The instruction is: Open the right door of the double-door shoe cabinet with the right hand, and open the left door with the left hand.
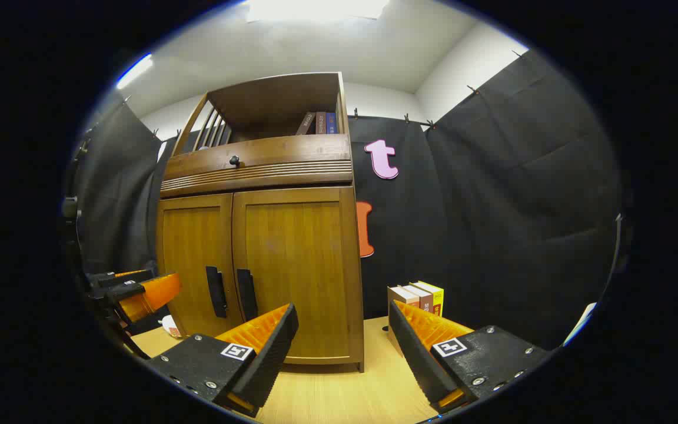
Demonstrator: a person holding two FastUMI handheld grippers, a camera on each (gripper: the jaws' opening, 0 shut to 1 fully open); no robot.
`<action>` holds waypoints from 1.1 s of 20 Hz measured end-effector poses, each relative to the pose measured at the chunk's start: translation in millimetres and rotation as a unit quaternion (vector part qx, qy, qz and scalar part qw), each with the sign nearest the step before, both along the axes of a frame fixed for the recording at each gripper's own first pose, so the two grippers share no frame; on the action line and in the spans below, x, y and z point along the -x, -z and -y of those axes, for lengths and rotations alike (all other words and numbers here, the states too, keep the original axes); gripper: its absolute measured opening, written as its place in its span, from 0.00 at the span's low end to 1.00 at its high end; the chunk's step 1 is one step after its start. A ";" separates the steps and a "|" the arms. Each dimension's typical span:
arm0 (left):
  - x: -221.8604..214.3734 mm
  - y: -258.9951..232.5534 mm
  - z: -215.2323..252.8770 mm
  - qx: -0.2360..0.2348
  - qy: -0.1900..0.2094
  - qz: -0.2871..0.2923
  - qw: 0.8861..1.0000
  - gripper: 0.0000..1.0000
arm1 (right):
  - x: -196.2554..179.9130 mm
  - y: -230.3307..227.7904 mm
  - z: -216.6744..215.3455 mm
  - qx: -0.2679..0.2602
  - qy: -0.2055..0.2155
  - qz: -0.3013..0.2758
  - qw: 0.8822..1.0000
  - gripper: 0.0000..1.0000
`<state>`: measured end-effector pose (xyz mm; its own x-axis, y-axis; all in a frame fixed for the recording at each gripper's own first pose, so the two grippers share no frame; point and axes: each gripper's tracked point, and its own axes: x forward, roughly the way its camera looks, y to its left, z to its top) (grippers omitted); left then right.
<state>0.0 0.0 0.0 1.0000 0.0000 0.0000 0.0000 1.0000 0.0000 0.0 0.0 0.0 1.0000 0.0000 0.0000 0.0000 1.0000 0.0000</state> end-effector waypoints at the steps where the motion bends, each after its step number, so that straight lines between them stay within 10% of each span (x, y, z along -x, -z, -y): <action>1: 0.5 0.4 -0.2 -0.001 0.000 0.001 1.000 0.93 | -0.5 0.1 -0.5 -0.001 0.000 -0.001 1.000 0.95; 22: -5.2 2.4 -3.9 -0.011 -0.004 0.000 1.000 0.96 | -2.5 -2.2 1.8 0.011 0.004 0.007 1.000 0.95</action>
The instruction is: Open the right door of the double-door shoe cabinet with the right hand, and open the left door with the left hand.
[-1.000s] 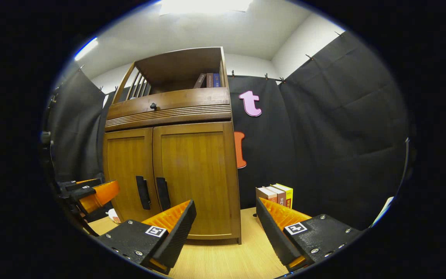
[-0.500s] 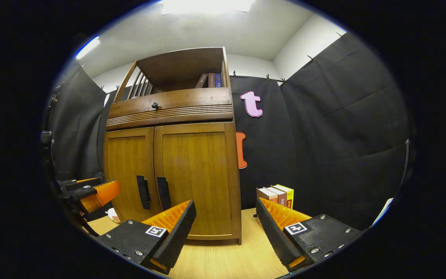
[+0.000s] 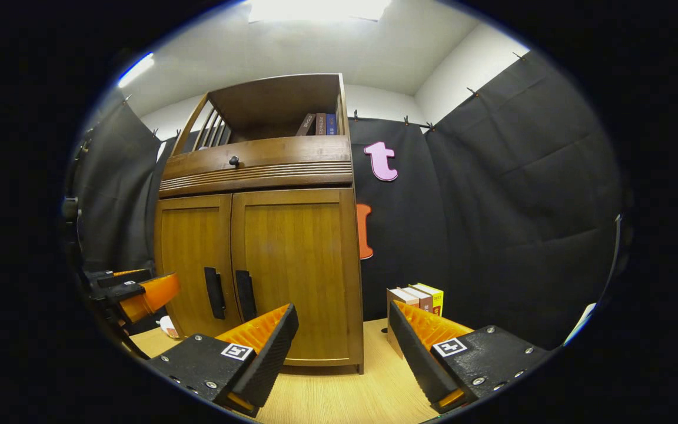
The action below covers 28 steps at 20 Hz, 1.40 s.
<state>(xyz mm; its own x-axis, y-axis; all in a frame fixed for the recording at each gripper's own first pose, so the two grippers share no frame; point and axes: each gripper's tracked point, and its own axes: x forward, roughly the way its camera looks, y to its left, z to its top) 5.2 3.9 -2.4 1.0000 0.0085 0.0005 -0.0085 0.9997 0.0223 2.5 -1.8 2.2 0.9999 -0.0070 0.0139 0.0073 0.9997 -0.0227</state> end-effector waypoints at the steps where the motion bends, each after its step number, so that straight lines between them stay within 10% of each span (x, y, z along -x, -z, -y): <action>1: 1.2 0.5 -0.4 0.001 0.000 0.000 1.000 0.96 | -0.3 0.7 0.1 0.001 0.000 -0.001 1.000 0.95; 11: -4.0 3.9 -10.7 -0.006 -0.018 -0.007 1.000 0.93 | -22.1 -2.5 -11.2 0.003 -0.019 0.010 1.000 1.00; 28: 12.4 2.3 -61.8 -0.001 -0.077 -0.009 0.997 0.93 | -119.4 -38.2 -158.2 0.008 -0.194 0.011 0.981 0.95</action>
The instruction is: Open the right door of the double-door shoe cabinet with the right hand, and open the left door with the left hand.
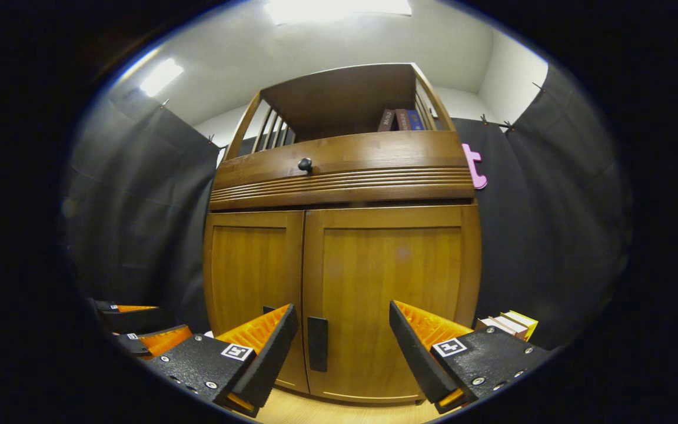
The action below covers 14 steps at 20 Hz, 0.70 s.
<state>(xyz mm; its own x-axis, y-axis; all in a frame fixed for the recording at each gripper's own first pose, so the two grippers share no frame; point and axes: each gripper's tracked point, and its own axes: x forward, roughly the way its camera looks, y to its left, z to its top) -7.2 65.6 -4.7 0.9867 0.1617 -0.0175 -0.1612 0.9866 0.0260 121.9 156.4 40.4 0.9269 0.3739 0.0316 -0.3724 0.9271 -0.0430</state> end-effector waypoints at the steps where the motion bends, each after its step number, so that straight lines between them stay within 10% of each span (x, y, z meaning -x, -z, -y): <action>1: 3.0 -0.7 -3.4 -0.001 -0.004 0.001 1.000 0.93 | -5.5 4.1 -9.6 -0.004 -0.008 0.000 1.000 0.95; 14: 23.7 2.3 -37.3 0.008 -0.034 -0.005 0.999 0.93 | -79.9 68.6 -47.4 0.049 0.045 -0.008 0.998 0.96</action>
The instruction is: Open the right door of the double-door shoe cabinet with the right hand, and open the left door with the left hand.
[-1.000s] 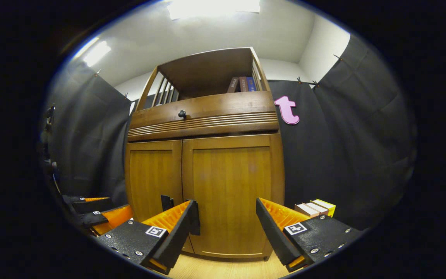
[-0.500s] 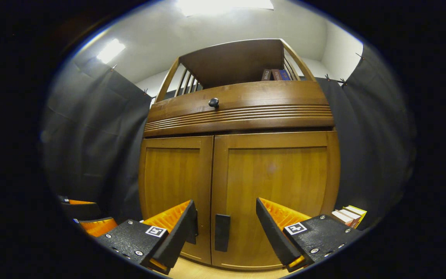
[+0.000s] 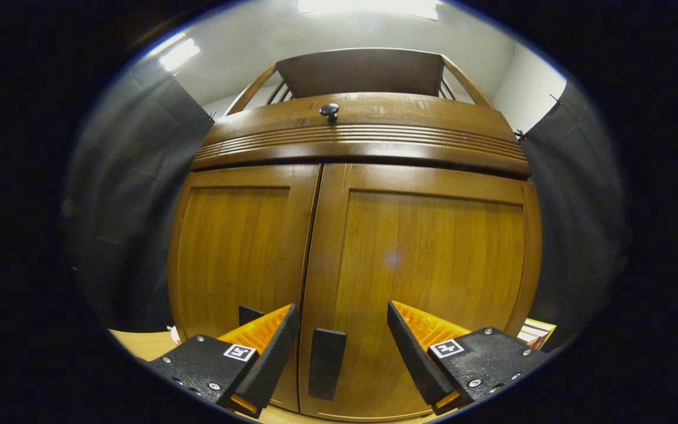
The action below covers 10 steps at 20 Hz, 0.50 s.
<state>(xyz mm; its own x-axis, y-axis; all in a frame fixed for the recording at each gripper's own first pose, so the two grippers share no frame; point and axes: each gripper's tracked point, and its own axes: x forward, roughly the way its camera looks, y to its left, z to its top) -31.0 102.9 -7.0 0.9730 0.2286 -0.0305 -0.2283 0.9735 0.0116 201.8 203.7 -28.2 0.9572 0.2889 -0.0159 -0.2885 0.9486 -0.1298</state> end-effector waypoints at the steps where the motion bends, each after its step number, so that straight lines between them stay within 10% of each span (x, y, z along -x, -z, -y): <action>1: 2.7 1.4 -4.6 0.000 -0.002 -0.001 1.000 0.93 | -3.3 10.5 -1.7 0.001 0.005 -0.014 1.000 0.93; 9: 2.0 4.5 -34.3 -0.016 -0.020 -0.009 1.000 0.93 | -16.9 31.0 -8.1 0.019 0.034 -0.024 0.999 0.64; 10: 1.0 4.8 -34.4 -0.016 -0.020 -0.010 1.000 0.93 | -14.1 32.9 -7.8 0.013 0.041 -0.027 0.999 0.48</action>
